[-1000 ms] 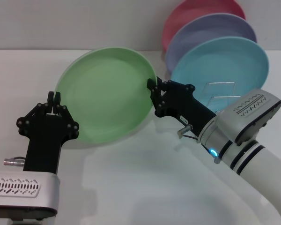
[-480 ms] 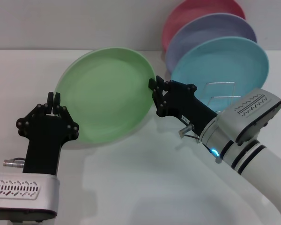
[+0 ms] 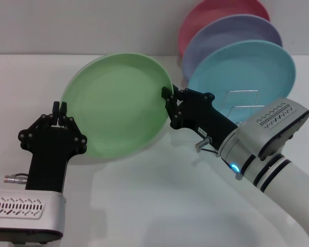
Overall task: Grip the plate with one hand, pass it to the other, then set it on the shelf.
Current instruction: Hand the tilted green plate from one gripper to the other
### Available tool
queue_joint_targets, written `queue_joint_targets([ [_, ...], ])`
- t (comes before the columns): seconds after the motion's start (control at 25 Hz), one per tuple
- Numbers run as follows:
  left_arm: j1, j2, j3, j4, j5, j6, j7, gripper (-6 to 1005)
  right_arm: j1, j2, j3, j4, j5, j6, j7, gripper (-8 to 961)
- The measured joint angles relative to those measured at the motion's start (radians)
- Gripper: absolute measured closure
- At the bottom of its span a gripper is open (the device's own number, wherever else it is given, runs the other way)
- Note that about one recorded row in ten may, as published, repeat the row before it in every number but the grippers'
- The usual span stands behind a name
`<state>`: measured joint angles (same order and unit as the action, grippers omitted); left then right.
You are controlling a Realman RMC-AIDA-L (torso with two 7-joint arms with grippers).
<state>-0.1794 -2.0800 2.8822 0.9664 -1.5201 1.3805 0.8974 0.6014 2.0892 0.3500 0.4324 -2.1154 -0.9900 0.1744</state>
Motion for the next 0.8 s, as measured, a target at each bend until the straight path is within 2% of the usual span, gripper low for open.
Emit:
queue_joint_targets([
  [0.8,0.000,0.000,0.000,0.000,0.000,-0.002,0.000,951,-0.002,0.000,-0.003,0.000,0.000,-0.007,0.001,875],
])
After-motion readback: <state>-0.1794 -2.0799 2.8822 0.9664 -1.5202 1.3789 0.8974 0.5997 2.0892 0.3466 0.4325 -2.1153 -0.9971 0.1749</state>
